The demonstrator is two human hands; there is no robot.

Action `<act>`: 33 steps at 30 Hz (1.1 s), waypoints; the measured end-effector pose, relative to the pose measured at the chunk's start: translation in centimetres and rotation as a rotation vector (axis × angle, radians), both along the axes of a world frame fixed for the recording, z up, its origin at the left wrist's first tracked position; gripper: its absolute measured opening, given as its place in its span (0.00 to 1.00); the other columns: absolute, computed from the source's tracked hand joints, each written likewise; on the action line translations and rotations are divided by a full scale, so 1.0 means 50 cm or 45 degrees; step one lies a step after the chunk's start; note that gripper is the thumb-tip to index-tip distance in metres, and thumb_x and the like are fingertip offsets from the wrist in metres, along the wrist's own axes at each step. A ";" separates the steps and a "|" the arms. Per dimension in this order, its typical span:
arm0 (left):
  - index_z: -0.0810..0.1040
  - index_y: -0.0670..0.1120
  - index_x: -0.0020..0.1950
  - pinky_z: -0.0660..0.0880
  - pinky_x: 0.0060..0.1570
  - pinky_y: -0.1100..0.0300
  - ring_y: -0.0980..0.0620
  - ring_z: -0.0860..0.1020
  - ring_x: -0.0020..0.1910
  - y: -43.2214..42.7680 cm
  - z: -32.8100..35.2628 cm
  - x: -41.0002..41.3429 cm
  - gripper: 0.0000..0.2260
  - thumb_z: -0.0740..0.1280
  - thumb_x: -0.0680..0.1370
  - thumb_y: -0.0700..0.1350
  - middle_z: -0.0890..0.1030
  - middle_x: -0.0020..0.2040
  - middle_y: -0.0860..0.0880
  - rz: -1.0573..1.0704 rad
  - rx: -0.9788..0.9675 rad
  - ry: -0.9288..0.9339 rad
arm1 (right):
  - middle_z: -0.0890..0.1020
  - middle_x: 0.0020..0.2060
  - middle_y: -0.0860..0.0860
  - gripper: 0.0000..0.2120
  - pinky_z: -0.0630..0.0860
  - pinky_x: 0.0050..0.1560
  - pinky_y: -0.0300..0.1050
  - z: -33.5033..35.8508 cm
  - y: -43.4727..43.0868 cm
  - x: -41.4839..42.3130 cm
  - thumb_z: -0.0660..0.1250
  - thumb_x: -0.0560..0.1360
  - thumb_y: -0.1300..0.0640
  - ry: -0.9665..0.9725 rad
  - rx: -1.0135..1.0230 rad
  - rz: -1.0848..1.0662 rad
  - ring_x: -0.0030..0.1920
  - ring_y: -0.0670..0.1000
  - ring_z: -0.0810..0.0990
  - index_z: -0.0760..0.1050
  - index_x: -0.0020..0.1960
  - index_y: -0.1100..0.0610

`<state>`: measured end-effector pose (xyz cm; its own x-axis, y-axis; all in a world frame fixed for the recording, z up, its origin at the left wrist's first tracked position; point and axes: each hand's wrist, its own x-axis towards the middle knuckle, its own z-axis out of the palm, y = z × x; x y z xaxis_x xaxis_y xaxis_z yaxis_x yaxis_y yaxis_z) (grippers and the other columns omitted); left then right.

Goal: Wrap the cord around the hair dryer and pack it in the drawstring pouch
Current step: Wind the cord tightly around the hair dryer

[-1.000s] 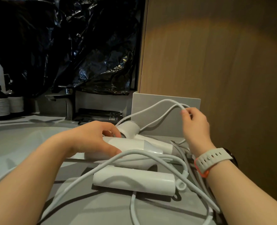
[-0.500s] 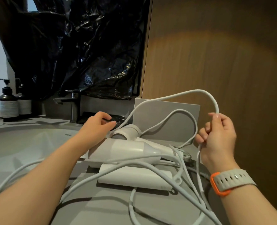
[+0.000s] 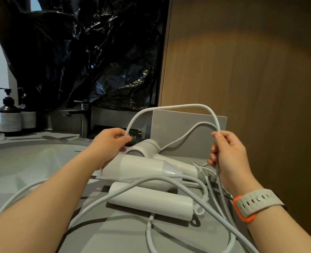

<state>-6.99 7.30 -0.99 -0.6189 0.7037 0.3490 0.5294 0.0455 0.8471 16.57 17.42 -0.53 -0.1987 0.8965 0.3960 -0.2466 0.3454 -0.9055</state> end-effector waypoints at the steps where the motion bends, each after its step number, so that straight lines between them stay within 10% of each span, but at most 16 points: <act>1: 0.79 0.51 0.41 0.79 0.46 0.48 0.47 0.80 0.40 -0.004 0.002 -0.003 0.06 0.65 0.78 0.46 0.80 0.37 0.48 0.076 0.104 0.051 | 0.70 0.29 0.52 0.09 0.68 0.27 0.41 -0.002 0.000 -0.001 0.56 0.81 0.57 -0.042 0.012 -0.011 0.25 0.47 0.66 0.74 0.46 0.53; 7: 0.77 0.53 0.43 0.81 0.46 0.49 0.50 0.82 0.44 -0.043 0.053 0.026 0.06 0.65 0.78 0.44 0.80 0.40 0.50 0.150 0.789 0.142 | 0.72 0.31 0.53 0.09 0.69 0.29 0.41 -0.004 -0.002 -0.003 0.57 0.80 0.57 -0.171 0.095 -0.051 0.28 0.49 0.68 0.75 0.47 0.55; 16: 0.77 0.50 0.45 0.81 0.44 0.55 0.55 0.82 0.44 -0.027 0.196 0.130 0.06 0.63 0.79 0.41 0.79 0.41 0.52 -0.238 1.018 0.101 | 0.74 0.33 0.53 0.09 0.74 0.36 0.43 0.005 -0.002 0.008 0.56 0.80 0.57 -0.032 0.092 -0.028 0.32 0.49 0.73 0.74 0.46 0.53; 33: 0.76 0.44 0.45 0.82 0.43 0.53 0.49 0.82 0.47 0.063 0.140 0.154 0.04 0.64 0.79 0.43 0.79 0.41 0.45 -0.296 0.828 -0.447 | 0.75 0.41 0.55 0.13 0.67 0.39 0.44 -0.015 0.034 0.031 0.59 0.78 0.49 -0.365 0.170 -0.343 0.37 0.50 0.71 0.80 0.48 0.53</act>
<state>0.69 10.43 6.02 -0.6309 0.5498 0.5475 0.1601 -0.5982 0.7852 18.14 19.13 -1.28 -0.0831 0.8761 0.4748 0.1244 0.4819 -0.8674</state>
